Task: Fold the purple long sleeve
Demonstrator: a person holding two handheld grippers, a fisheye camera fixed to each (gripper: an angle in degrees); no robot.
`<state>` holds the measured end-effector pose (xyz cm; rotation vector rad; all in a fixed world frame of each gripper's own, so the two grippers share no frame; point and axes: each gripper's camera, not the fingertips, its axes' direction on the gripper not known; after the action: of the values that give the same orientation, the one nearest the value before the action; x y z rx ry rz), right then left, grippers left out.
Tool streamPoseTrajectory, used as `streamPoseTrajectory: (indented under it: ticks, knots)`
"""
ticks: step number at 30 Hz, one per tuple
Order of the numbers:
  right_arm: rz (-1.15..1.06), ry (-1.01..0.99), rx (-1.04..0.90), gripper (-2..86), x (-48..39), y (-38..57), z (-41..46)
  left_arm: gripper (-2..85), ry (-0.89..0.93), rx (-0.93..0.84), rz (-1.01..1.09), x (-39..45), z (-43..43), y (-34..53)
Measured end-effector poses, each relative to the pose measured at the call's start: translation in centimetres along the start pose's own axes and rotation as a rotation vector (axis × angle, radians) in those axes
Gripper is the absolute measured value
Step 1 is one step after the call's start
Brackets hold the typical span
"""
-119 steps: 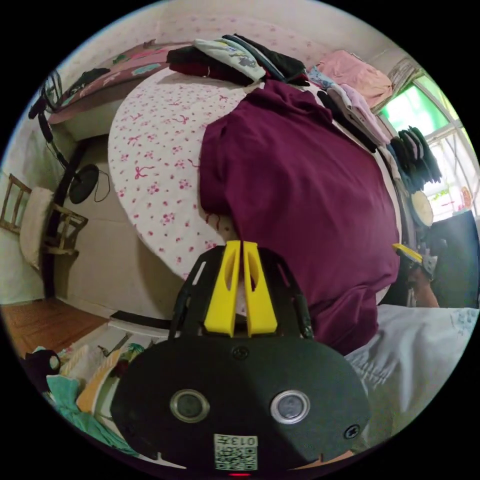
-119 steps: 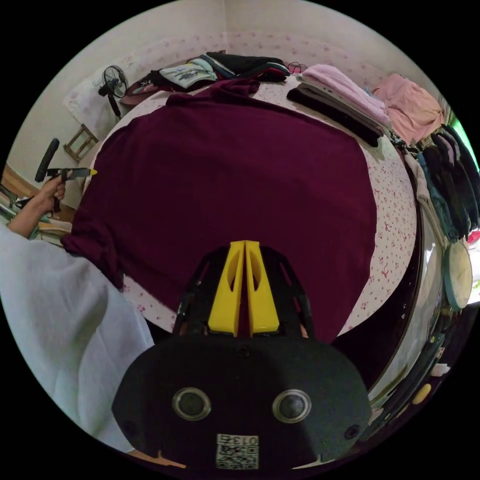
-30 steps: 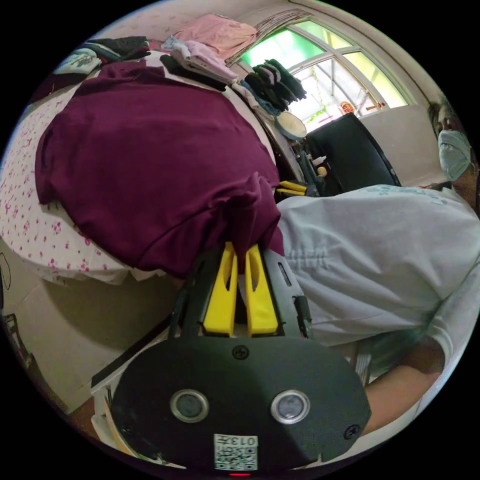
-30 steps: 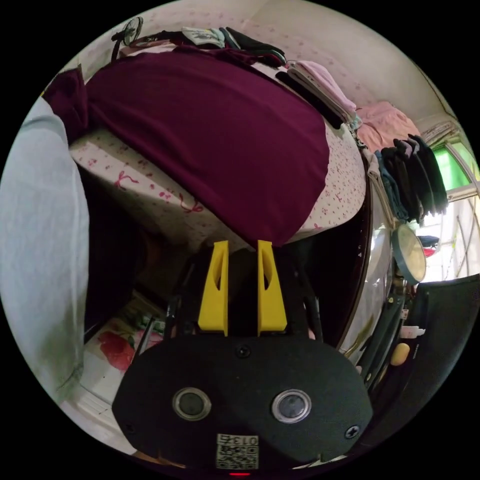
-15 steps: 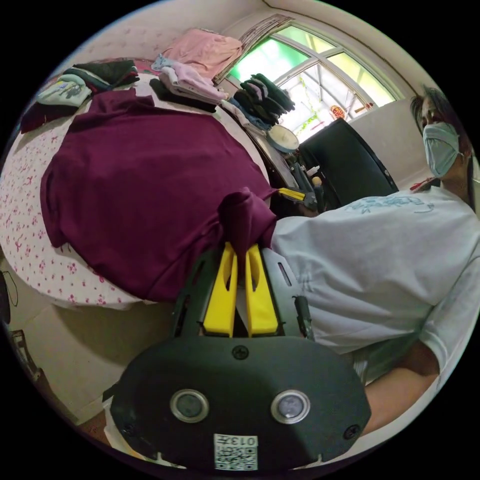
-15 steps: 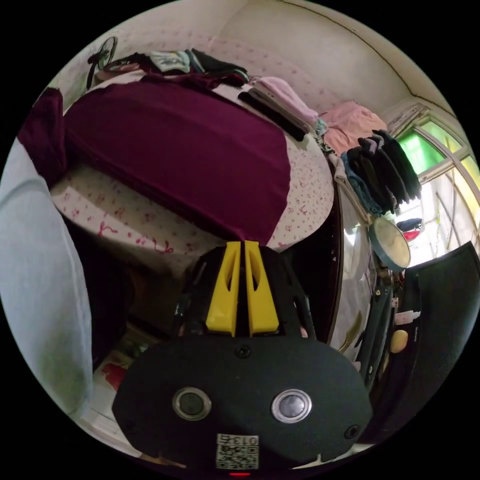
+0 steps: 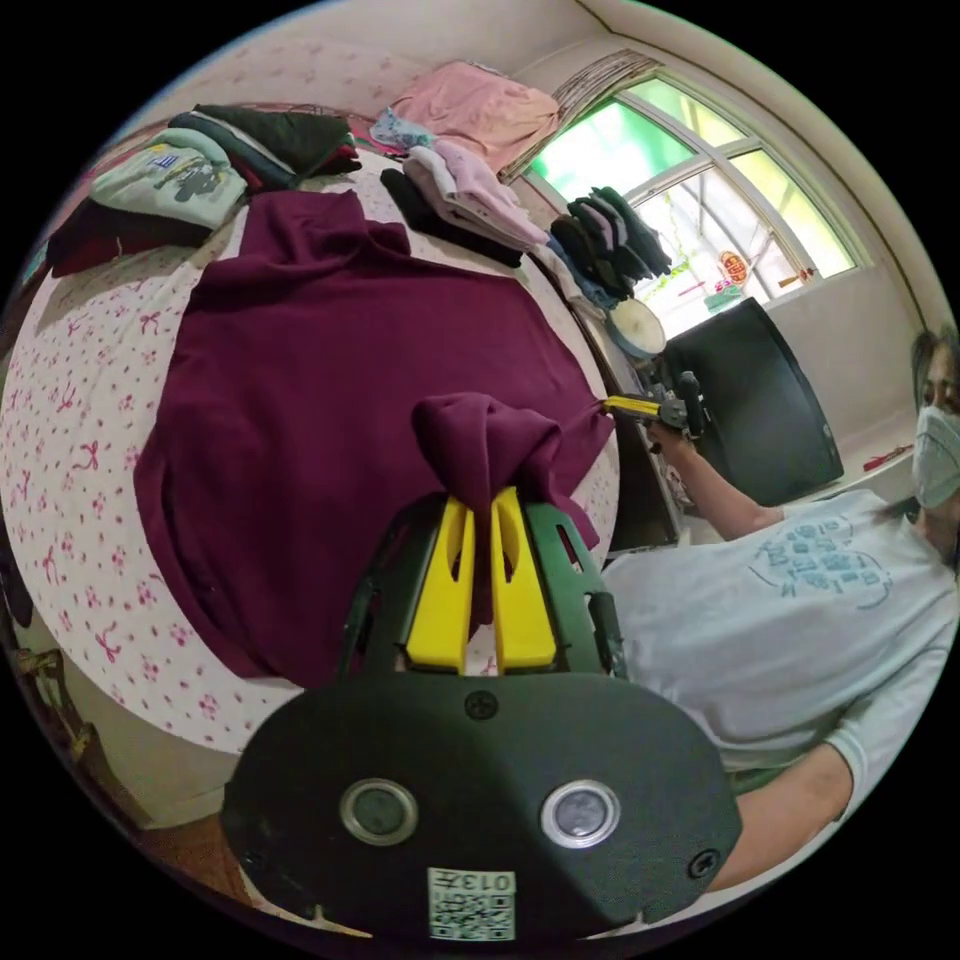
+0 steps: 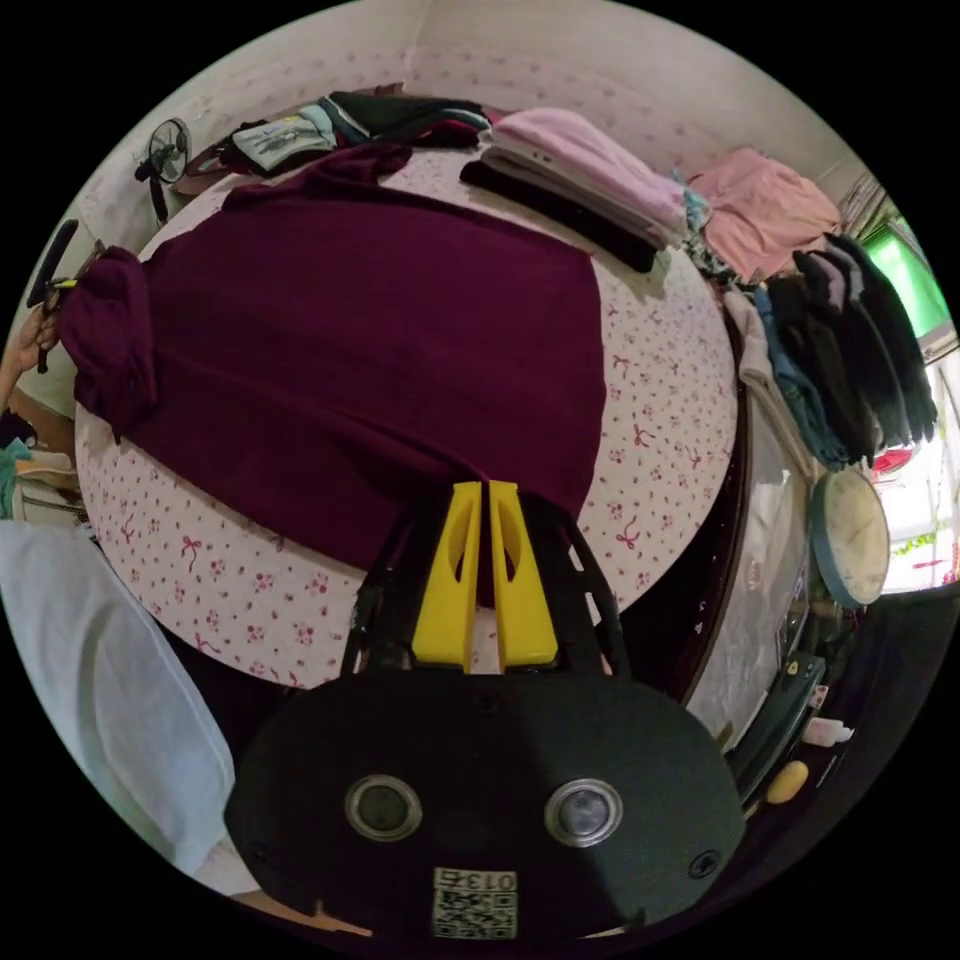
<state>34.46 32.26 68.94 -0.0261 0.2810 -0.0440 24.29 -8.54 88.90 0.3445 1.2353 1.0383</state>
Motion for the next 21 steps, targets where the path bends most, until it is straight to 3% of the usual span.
streamPoseTrajectory:
  ticks: [7, 21]
  knots:
    - [0.013, -0.095, -0.138, 0.8, 4.4, -5.1, 2.0, 1.7, -0.024, -0.047, -0.019, -2.6, 0.7, -3.8]
    - [0.024, -0.048, -0.089, 5.9, 8.6, -9.7, 2.1, 7.4, -0.039, 0.046, -0.236, -6.2, 1.1, -0.7]
